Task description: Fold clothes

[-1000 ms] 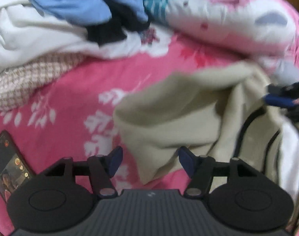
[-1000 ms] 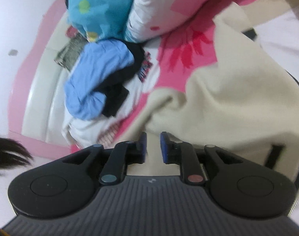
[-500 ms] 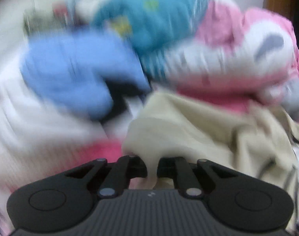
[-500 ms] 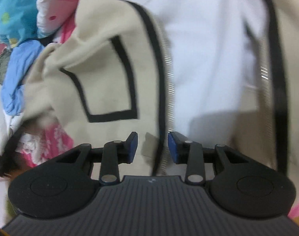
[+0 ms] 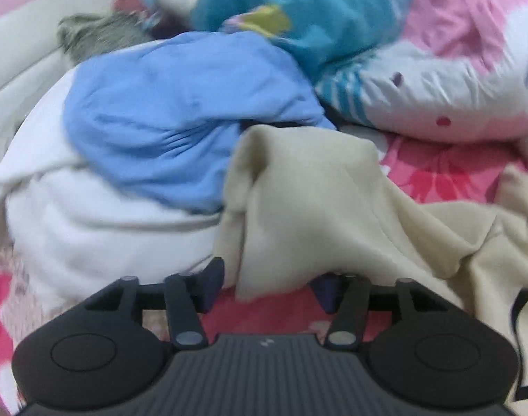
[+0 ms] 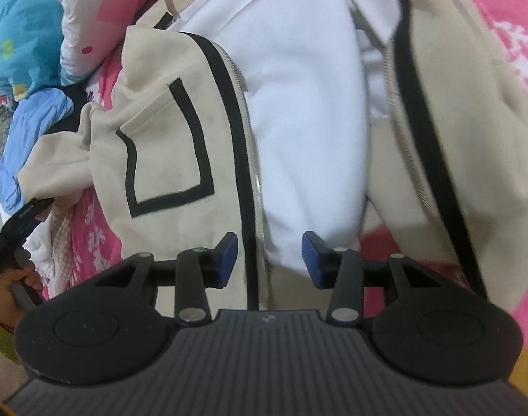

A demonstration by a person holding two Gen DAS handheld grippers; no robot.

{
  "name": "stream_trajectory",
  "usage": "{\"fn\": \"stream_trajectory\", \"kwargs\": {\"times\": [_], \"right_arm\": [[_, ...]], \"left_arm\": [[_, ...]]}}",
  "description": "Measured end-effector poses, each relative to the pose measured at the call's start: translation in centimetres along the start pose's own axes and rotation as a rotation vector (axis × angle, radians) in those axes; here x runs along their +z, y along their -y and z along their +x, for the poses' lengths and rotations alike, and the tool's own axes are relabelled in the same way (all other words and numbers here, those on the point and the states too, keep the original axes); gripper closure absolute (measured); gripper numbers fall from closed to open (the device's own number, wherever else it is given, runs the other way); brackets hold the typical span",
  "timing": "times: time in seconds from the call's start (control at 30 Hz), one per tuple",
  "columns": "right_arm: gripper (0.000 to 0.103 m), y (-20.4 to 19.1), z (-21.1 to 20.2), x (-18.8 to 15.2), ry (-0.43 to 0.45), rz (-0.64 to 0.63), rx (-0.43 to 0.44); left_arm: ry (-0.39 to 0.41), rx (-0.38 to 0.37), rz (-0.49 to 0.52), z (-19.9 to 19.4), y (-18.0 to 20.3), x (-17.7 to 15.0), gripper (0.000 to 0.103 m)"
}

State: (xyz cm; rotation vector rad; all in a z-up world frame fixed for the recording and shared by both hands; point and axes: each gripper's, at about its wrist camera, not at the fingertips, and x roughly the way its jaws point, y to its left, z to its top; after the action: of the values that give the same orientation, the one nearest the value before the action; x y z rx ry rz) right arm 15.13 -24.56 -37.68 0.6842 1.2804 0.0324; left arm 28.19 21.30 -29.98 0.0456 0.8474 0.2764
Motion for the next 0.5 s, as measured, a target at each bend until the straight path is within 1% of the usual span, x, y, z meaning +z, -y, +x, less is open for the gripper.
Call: {"fn": "stream_trajectory", "kwargs": {"times": [0.03,0.13,0.17,0.27,0.3,0.4,0.47,0.5], "right_arm": [[0.061,0.3,-0.7,-0.4,0.0,0.0,-0.003],[0.055,0.5,-2.8,-0.8,0.017,-0.017,-0.012],[0.055,0.6,-3.6,-0.9,0.028,-0.023,-0.017],[0.051,1.7,-6.0,0.1,0.086,-0.013,-0.047],[0.048,2.6,-6.9,0.7,0.117,0.001,-0.067],[0.045,5.8,-8.4,2.5,0.201,0.072,-0.127],[0.045,8.0,-8.9,4.0,0.246,0.105,-0.133],[0.045,8.8,-9.0,4.7,0.275,0.119,-0.127]], "left_arm": [[-0.006,-0.011,-0.032,-0.5,-0.5,-0.1,0.041],[-0.022,-0.044,-0.127,-2.2,-1.8,-0.4,0.039],[-0.028,-0.055,-0.159,-2.7,-2.3,-0.6,0.038],[-0.036,-0.094,-0.189,-4.7,-2.0,-1.0,0.034],[-0.046,-0.109,-0.19,-5.3,-1.6,-1.2,0.034],[-0.098,-0.192,-0.179,-6.6,1.1,-2.5,0.034],[-0.147,-0.284,-0.161,-7.3,3.9,-3.7,0.035],[-0.173,-0.343,-0.154,-7.6,5.7,-4.3,0.035]]}}
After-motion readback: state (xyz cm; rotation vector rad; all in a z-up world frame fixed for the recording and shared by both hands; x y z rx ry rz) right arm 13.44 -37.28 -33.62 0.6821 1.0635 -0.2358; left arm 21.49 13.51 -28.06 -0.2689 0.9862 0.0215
